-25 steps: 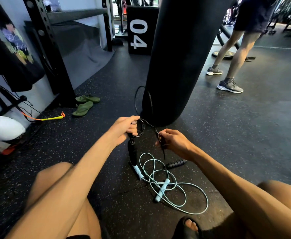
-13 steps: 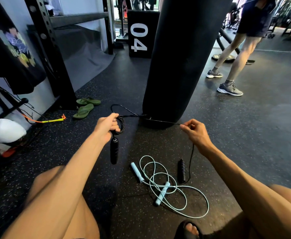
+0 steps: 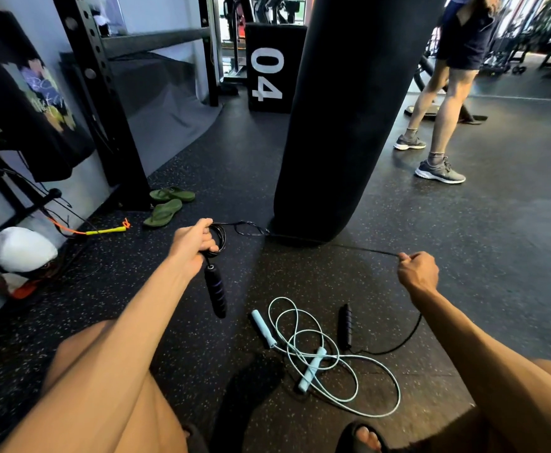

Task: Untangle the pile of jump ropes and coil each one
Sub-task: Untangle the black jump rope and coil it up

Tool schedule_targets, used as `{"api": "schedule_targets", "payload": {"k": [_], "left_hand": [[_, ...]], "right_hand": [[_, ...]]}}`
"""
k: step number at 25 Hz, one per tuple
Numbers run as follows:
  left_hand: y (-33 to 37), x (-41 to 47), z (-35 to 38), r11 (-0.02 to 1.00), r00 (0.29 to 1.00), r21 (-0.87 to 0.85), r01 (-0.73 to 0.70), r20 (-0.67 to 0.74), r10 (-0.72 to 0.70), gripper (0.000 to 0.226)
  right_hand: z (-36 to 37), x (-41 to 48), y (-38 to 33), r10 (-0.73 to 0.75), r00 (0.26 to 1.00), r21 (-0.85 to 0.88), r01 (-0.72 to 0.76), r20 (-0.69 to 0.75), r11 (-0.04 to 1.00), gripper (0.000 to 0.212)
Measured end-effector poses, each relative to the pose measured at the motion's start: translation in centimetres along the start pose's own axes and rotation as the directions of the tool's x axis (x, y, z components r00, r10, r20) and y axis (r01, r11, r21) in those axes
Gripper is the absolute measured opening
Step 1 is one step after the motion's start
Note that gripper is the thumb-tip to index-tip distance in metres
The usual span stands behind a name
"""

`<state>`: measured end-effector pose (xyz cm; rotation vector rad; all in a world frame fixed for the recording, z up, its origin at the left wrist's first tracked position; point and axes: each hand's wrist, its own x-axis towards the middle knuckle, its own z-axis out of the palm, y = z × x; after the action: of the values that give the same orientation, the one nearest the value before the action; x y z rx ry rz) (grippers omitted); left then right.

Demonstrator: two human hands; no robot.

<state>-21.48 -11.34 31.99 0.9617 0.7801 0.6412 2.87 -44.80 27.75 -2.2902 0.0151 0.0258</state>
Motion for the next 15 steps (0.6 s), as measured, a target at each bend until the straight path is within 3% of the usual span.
{"api": "schedule_targets", "payload": {"k": [3,5,6,8,10,13,15], "left_hand": [[-0.6,-0.7,0.9,0.999,0.985,0.033,0.042,0.166,-0.047,0.036],[-0.7,-1.0,1.6,0.997,0.963,0.041,0.070,0.257,-0.079,0.040],[-0.7,-1.2,1.9,0.995,0.952,0.039,0.090,0.291,-0.097,0.041],[-0.9,-1.6,2.5,0.989,0.924,0.026,0.143,0.354,-0.143,0.041],[-1.2,-2.3,3.2,0.979,0.890,0.030,0.201,0.412,-0.195,0.042],[-1.9,-3.5,4.4,0.962,0.839,0.058,0.268,0.476,-0.262,0.041],[-2.3,-3.8,5.0,0.954,0.821,0.059,0.294,0.495,-0.283,0.042]], "right_hand": [[1.3,-0.8,-0.2,-0.049,0.965,-0.129,0.084,0.256,0.988,0.024],[2.2,-2.2,-1.4,-0.165,0.917,-0.249,0.266,0.363,0.931,0.022],[2.8,-3.0,-2.2,-0.251,0.886,-0.269,0.370,0.390,0.889,0.033],[3.7,-5.0,-4.0,-0.425,0.796,-0.177,0.536,0.431,0.825,0.059],[4.3,-7.2,-5.7,-0.606,0.675,-0.052,0.685,0.421,0.727,0.070],[5.6,-8.9,-7.1,-0.717,0.545,0.031,0.787,0.435,0.617,0.065],[6.0,-9.5,-7.5,-0.659,0.561,0.139,0.699,0.501,0.702,0.047]]}}
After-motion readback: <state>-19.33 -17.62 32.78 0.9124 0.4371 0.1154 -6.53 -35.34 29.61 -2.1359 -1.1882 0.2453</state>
